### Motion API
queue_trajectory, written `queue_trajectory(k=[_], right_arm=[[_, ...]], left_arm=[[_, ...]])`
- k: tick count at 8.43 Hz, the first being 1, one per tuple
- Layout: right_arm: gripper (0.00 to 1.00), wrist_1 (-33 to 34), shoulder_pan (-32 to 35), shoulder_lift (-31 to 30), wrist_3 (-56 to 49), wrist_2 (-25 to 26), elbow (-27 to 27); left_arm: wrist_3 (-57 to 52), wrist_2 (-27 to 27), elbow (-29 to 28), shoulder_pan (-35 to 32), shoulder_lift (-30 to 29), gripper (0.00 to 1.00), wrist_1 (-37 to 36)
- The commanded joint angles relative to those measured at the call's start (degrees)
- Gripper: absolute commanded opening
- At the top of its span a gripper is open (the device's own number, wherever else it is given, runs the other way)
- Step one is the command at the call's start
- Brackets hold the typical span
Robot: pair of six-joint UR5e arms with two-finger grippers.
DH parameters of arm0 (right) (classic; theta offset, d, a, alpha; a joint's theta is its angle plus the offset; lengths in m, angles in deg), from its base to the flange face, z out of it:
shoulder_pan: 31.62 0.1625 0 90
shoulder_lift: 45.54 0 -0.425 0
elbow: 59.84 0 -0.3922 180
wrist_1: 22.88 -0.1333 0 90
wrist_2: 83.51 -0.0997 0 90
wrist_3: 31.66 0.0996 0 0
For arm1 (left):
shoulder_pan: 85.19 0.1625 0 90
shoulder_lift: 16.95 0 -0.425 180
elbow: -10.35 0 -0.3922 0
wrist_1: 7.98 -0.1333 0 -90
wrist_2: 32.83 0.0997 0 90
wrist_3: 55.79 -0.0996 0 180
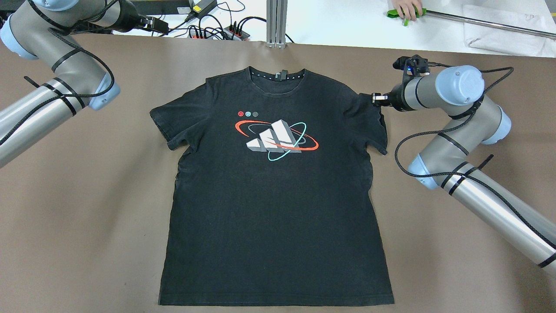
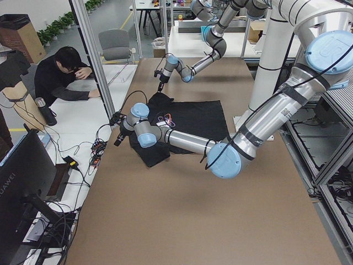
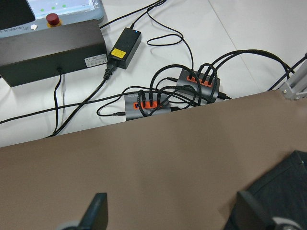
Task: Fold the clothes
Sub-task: 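Fold the grasped sleeve inward over the shirt body with the right gripper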
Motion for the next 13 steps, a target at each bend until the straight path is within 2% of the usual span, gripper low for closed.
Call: queue_trajectory(k=[1, 3, 4, 5, 6, 9, 10, 11, 13], right_arm=[[0.0, 4.31, -1.09, 4.99, 0.7, -0.14, 1.49], [0.0, 10.97, -4.51, 9.81, 0.88, 0.91, 1.67], [0.0, 12.92, -6.61, 11.14, 1.93, 4.23, 1.59], [0.0, 13.29, -8.46, 12.46, 2.98, 10.18, 1.24], [0.0, 13.64, -10.39, 13.08, 3.08, 13.8, 0.89], [0.0, 13.64, -11.29, 14.93, 3.17, 16.29, -1.83], [0.44, 13.38, -11.29, 14.85, 3.08, 16.3, -1.84], [0.94, 13.12, -11.29, 14.59, 2.82, 16.65, -1.84], [0.94, 12.85, -10.68, 14.58, 3.08, 16.04, -1.58]], left_arm=[[0.0, 0.0, -0.04, -0.01, 0.38, 0.94, 0.0], [-0.08, 0.0, -0.04, -0.1, 0.64, 0.94, 0.09], [-0.08, 0.35, -0.3, -0.1, 0.73, 0.94, 0.09], [-0.08, 0.87, -0.83, -0.01, 0.64, 0.94, 0.18], [-0.08, 0.88, -0.83, -0.01, 0.64, 0.94, 0.18], [-0.08, 2.81, -0.83, 1.13, 0.64, 0.94, 0.26], [-0.08, 2.9, -0.83, 1.22, 0.56, 0.94, 0.26], [-0.08, 2.9, -0.83, 1.57, 0.55, 0.94, 0.26], [-0.08, 3.16, -0.83, 1.66, 0.64, 0.94, 0.35]])
